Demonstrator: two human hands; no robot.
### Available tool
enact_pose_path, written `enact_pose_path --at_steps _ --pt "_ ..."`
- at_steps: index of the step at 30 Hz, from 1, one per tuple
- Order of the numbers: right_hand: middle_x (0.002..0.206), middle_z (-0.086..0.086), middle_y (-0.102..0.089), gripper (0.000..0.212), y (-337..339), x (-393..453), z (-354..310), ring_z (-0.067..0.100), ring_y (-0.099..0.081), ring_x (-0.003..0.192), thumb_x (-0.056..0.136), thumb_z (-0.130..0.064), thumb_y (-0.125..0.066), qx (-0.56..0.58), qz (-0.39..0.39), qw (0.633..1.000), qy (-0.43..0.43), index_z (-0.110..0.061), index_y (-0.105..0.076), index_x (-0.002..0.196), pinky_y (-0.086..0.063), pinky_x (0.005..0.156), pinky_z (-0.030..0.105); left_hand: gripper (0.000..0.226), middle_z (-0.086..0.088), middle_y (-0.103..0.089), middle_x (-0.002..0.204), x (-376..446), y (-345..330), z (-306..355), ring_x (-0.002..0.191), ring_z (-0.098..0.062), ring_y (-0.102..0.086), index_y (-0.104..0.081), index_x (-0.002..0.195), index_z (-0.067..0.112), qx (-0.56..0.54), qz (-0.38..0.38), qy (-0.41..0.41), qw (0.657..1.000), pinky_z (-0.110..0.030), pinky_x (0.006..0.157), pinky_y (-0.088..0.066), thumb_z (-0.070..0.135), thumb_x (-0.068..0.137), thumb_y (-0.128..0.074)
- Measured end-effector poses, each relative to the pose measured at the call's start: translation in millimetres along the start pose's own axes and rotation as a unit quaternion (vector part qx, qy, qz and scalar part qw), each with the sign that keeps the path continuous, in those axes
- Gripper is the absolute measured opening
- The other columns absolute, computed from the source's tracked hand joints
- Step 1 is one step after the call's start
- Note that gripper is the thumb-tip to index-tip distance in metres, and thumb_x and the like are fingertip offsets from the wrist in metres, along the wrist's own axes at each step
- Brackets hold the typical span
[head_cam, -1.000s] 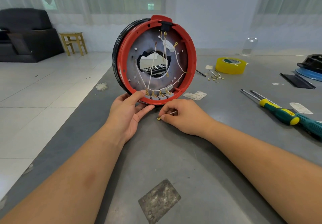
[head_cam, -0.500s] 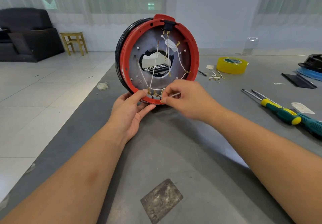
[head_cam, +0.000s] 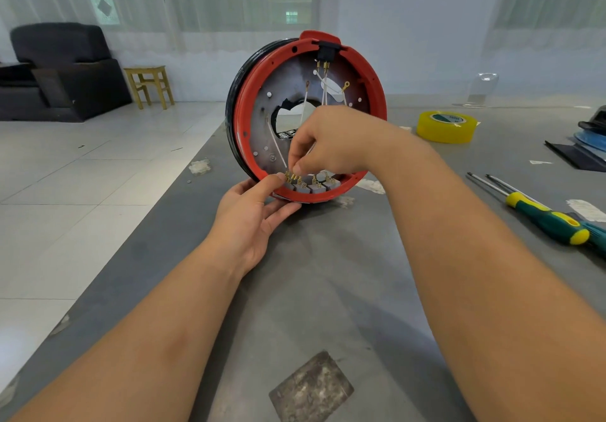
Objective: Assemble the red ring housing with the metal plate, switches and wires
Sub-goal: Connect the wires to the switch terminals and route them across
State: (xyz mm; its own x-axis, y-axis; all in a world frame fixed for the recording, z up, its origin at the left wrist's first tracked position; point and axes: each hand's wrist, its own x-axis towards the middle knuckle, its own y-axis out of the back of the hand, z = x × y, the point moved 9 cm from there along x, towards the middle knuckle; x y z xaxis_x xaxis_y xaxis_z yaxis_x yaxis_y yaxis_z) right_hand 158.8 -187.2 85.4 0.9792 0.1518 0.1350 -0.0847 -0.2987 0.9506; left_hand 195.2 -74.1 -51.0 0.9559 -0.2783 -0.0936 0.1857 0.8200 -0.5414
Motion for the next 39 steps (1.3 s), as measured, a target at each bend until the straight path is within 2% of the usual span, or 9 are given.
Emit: enact_pose_path --at_steps 4,7,12,17,21,25,30,39 --pt "0.094 -0.004 -0.076 0.011 -4 4 9 0.012 -0.068 0.092 0.091 -0.016 -0.07 -0.017 0.024 0.999 -0.017 -0.023 -0.078 0.095 -0.051 0.078 0.025 0.04 -0.019 -0.078 0.117 1 1 -1 0.102 -0.034 -0.078 -0.061 0.132 -0.003 0.001 0.003 -0.002 1.0 -0.042 0.082 -0.066 0.003 0.094 -0.073" --pt "0.098 0.0 -0.075 0.015 -5 3 17 0.016 -0.067 0.095 0.093 -0.011 -0.066 -0.036 0.036 0.998 -0.027 -0.017 -0.078 0.098 -0.053 0.082 0.028 0.041 -0.02 -0.078 0.115 0 1 0 0.101 -0.034 -0.079 -0.06 0.132 -0.004 0.001 0.007 -0.003 1.0 -0.041 0.08 -0.066 0.004 0.094 -0.074" --pt "0.106 0.002 -0.074 0.017 -13 3 20 0.018 -0.066 0.101 0.097 -0.012 -0.064 -0.042 0.008 0.999 -0.032 -0.015 -0.078 0.107 -0.052 0.088 0.031 0.042 -0.022 -0.077 0.116 -2 0 0 0.101 -0.034 -0.079 -0.06 0.132 -0.005 0.007 0.009 -0.003 1.0 -0.043 0.083 -0.066 0.005 0.094 -0.075" --pt "0.108 0.005 -0.073 0.017 -18 4 16 0.021 -0.066 0.101 0.098 -0.012 -0.063 -0.053 -0.013 0.998 -0.024 -0.015 -0.077 0.106 -0.055 0.088 0.034 0.04 -0.021 -0.078 0.114 -4 -1 0 0.101 -0.035 -0.079 -0.061 0.13 -0.004 0.011 0.009 0.001 1.0 -0.046 0.086 -0.065 0.006 0.095 -0.075" --pt "0.103 0.003 -0.074 0.015 -16 4 16 0.019 -0.066 0.096 0.096 -0.013 -0.065 -0.056 0.0 0.998 -0.013 -0.017 -0.078 0.103 -0.053 0.083 0.031 0.039 -0.02 -0.078 0.114 -5 -1 0 0.101 -0.035 -0.078 -0.061 0.13 -0.003 0.011 0.01 0.005 1.0 -0.046 0.086 -0.065 0.006 0.095 -0.075" --pt "0.103 0.001 -0.073 0.014 -19 5 16 0.019 -0.066 0.098 0.095 -0.013 -0.065 -0.062 0.0 0.998 -0.004 -0.018 -0.078 0.1 -0.055 0.09 0.038 0.042 -0.021 -0.078 0.115 -5 -2 0 0.102 -0.035 -0.078 -0.059 0.133 -0.003 0.013 0.007 0.003 1.0 -0.044 0.085 -0.065 0.007 0.095 -0.075" --pt "0.1 -0.001 -0.074 0.016 -19 7 17 0.018 -0.066 0.097 0.092 -0.01 -0.065 -0.068 0.009 0.998 -0.001 -0.019 -0.078 0.095 -0.056 0.089 0.04 0.04 -0.021 -0.077 0.116 -5 -1 0 0.102 -0.035 -0.078 -0.061 0.132 -0.004 0.015 0.007 0.001 1.0 -0.045 0.086 -0.065 0.006 0.095 -0.074" --pt "0.092 0.001 -0.073 0.014 -24 12 17 0.022 -0.068 0.089 0.089 -0.014 -0.065 -0.099 0.024 0.995 0.001 -0.019 -0.077 0.086 -0.059 0.082 0.044 0.04 -0.021 -0.079 0.11 -4 0 -1 0.1 -0.035 -0.079 -0.06 0.131 -0.004 0.004 0.011 0.005 1.0 -0.046 0.085 -0.065 0.004 0.095 -0.074"
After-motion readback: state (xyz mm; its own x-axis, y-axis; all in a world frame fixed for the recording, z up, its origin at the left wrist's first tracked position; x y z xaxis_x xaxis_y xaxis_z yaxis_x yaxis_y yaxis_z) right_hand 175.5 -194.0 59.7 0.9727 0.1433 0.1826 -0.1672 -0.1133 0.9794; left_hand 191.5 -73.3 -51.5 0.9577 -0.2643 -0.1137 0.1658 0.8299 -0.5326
